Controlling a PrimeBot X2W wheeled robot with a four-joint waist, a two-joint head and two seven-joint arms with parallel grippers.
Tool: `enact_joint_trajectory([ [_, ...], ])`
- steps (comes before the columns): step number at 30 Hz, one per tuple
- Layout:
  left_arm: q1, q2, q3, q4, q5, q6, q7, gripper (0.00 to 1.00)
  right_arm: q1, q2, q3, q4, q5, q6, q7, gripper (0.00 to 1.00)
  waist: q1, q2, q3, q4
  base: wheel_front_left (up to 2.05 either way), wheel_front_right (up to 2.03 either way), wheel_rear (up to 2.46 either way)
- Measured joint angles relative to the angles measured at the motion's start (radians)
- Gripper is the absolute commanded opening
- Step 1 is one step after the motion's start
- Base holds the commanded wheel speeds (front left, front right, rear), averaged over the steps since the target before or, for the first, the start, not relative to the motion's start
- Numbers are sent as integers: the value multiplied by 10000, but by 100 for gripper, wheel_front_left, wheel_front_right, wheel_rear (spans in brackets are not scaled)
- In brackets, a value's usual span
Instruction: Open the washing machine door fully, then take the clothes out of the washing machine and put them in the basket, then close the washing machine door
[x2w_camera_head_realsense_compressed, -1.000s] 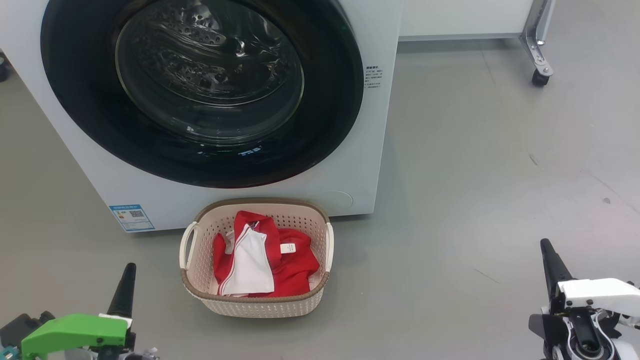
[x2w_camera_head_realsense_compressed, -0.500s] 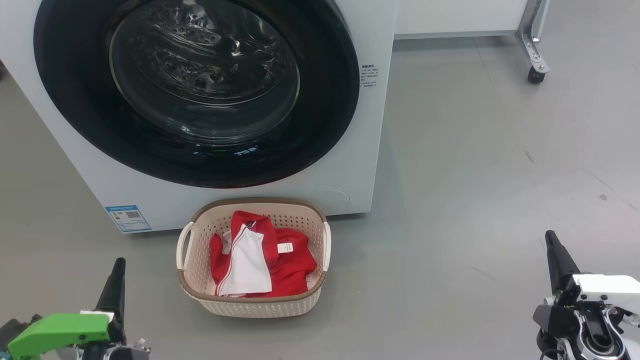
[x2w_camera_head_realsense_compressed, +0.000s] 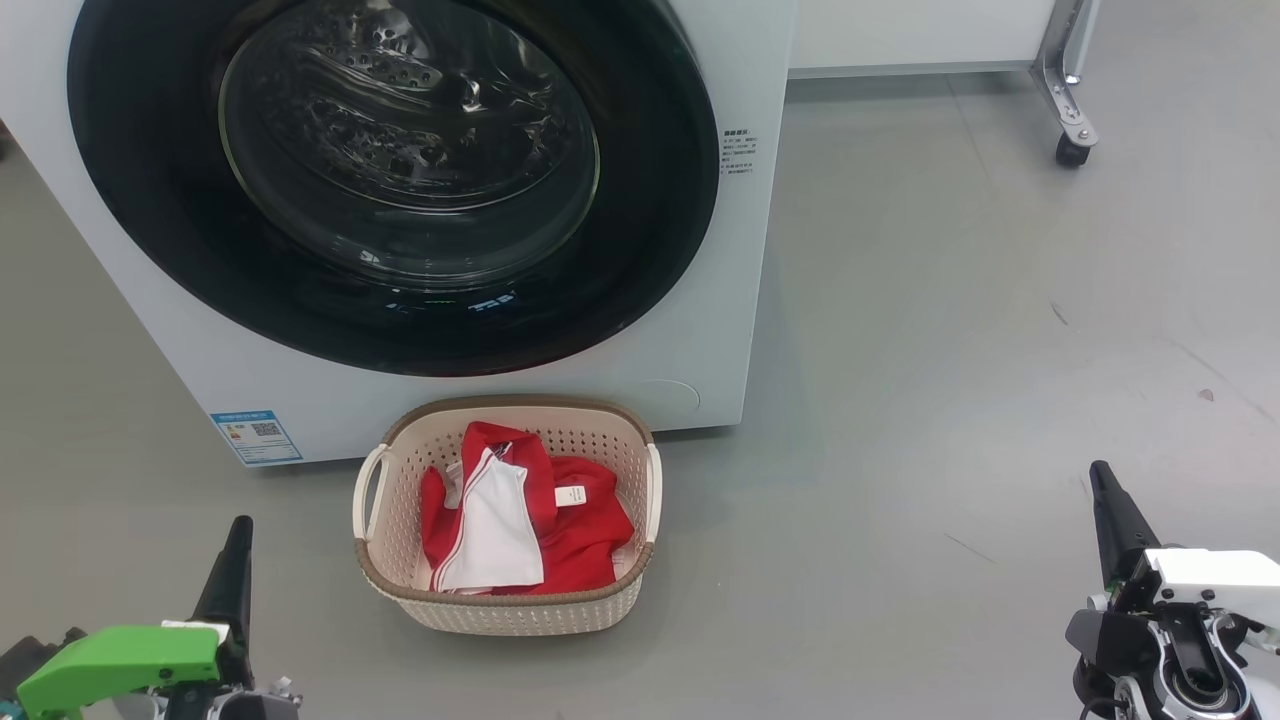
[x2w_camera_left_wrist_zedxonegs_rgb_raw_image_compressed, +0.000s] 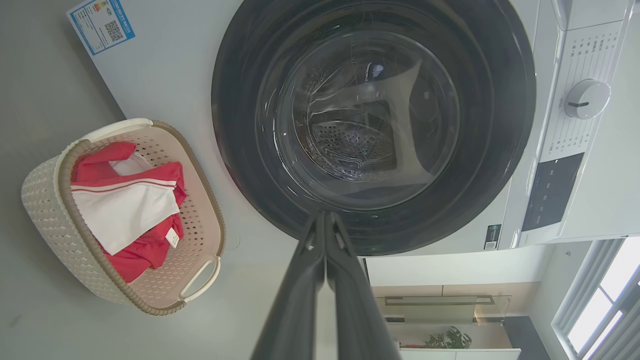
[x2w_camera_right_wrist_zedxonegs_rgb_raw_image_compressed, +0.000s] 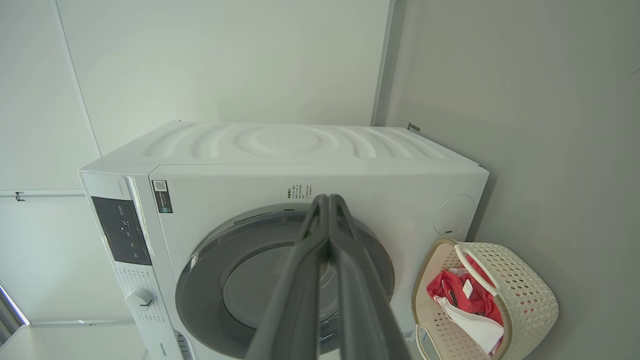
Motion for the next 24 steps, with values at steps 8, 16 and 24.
enact_joint_trajectory([
  [8, -24, -10, 6, 36, 0, -73, 0, 0, 0, 2, -4, 0, 0, 2, 0, 0, 0, 0, -1, 0, 0, 0, 0],
  [16, -29, -15, 10, 54, 0, -73, 0, 0, 0, 2, -4, 0, 0, 2, 2, 0, 0, 0, -1, 1, 0, 0, 0],
  [24, -33, -17, 15, 75, 0, -73, 0, 0, 0, 2, -8, 0, 0, 2, 2, 0, 0, 0, -1, 1, 0, 0, 0],
])
